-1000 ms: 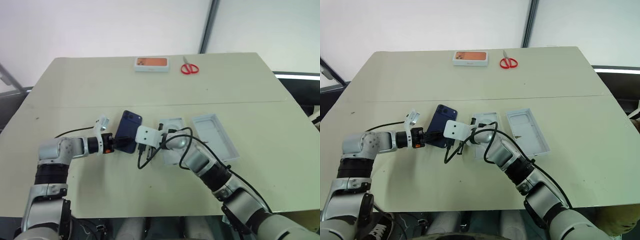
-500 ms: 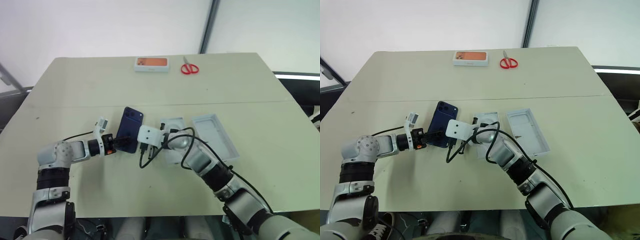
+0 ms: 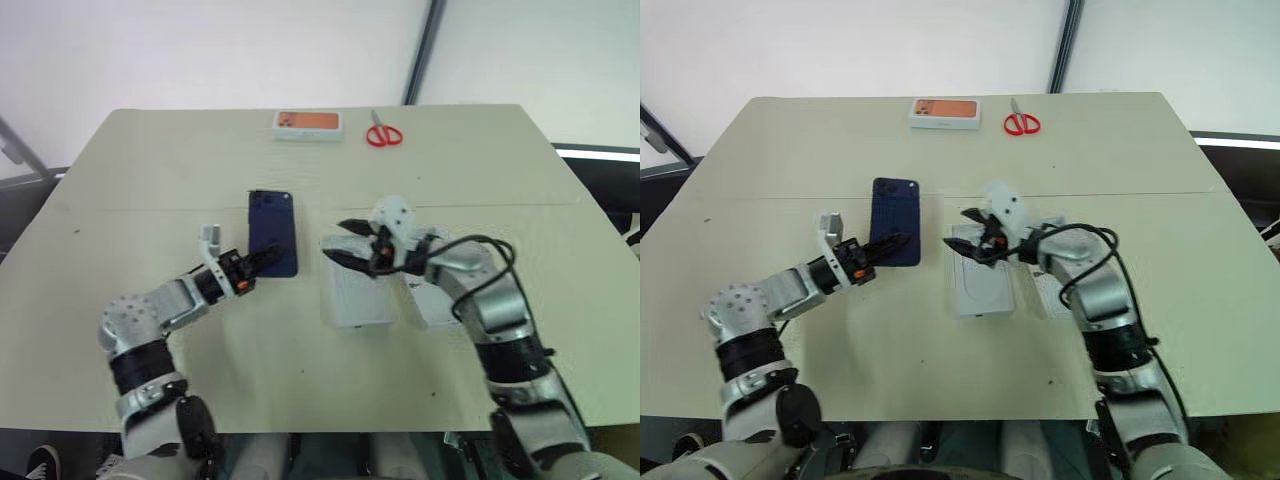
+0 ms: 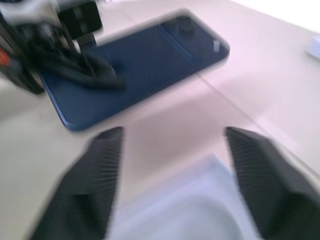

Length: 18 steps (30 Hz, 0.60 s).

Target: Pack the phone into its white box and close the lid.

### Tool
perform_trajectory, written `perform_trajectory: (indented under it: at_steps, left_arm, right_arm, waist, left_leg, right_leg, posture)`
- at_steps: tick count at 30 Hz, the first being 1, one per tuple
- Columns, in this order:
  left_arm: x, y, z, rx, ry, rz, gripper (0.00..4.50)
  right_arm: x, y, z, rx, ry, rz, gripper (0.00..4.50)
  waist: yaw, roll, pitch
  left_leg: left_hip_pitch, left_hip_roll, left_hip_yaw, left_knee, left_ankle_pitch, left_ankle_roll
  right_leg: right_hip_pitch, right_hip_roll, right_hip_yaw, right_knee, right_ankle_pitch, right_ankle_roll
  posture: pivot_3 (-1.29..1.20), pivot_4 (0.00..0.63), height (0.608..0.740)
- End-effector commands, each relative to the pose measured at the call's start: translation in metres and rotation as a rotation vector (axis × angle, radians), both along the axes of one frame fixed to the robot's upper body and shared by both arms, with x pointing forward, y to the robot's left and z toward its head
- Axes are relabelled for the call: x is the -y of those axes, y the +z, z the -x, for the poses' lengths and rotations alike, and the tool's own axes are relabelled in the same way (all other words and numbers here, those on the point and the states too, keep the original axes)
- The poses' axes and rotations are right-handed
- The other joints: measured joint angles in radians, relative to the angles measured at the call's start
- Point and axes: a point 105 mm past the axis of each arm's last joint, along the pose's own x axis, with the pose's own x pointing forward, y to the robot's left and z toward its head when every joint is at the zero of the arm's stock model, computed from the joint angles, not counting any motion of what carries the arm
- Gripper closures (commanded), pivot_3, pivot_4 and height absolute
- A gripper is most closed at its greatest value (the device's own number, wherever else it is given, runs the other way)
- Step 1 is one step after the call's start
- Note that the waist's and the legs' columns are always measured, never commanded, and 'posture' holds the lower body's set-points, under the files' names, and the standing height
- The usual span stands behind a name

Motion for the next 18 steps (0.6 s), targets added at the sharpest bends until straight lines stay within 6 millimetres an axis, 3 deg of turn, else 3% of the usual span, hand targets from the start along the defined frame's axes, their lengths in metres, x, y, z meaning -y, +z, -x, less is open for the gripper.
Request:
perform_trajectory:
  at_steps: [1,5,10,14,18]
  left_arm:
    - [0.013,0.025,0.006,0.106,0.007,0.024,4.47]
    - [0.014,0.027,0.002,0.093,0.062,0.059,4.47]
    - [-0.003,0.031,-0.007,0.083,0.094,0.058,4.47]
    - [-0.005,0.033,-0.011,0.08,0.083,0.039,4.47]
    - [-0.002,0.032,-0.01,0.087,0.065,0.018,4.47]
  right_arm:
    - [0.01,0.012,0.014,0.076,0.056,0.003,0.03]
    - [0.021,0.005,0.024,0.078,0.062,0.036,0.03]
    - [0.015,-0.011,0.06,0.0,0.231,0.106,0.03]
    - [0.014,-0.039,0.068,0.019,0.302,0.309,0.03]
    - [0.012,-0.045,0.064,0.023,0.309,0.341,0.03]
  waist:
    - [-0.011,-0.002,0.001]
    - [-0.012,-0.002,0.002]
    - [-0.006,-0.004,0.003]
    - [0.0,-0.004,0.003]
    - [0.003,-0.005,0.004]
  left_leg:
    - [0.0,0.0,0.0,0.0,0.0,0.0]
    - [0.0,0.002,0.002,-0.001,0.0,0.0]
    - [0.0,0.002,0.001,0.0,0.0,0.0]
    - [0.0,0.001,0.001,0.001,0.0,0.0]
    - [0.0,0.001,0.001,0.001,0.0,0.0]
  right_leg:
    - [0.0,0.0,0.0,0.0,0.0,0.0]
    - [-0.001,0.002,0.001,0.0,0.0,0.0]
    - [0.0,0.002,0.001,-0.001,0.0,0.0]
    - [0.001,0.002,0.001,-0.001,0.0,0.0]
    - [0.002,0.001,0.0,-0.003,0.0,0.0]
  posture:
    - [0.0,0.15,0.74]
    - [0.0,0.15,0.74]
    - [0.0,0.15,0.74]
    - [0.0,0.15,0.74]
    - [0.0,0.15,0.74]
